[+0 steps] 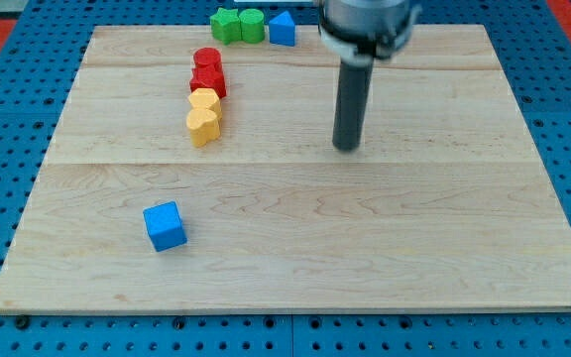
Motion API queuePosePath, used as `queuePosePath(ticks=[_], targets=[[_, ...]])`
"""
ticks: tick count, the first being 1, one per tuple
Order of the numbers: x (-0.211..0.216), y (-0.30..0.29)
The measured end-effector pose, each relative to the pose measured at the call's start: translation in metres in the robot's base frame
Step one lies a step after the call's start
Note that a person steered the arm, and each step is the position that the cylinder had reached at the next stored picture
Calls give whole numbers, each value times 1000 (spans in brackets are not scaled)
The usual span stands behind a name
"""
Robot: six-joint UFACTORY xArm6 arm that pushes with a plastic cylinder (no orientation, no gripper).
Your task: Move the blue cube closer to the blue triangle
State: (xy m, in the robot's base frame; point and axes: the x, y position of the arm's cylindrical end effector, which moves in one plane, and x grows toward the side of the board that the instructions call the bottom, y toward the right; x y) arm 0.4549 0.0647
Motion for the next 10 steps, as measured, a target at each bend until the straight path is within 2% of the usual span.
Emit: queuePosePath(ticks=[1,2,4,7,8,9,10], targets=[[84,-27],[124,-100],[130,-278],[134,-168],[135,-193],[131,-261],[99,-253]])
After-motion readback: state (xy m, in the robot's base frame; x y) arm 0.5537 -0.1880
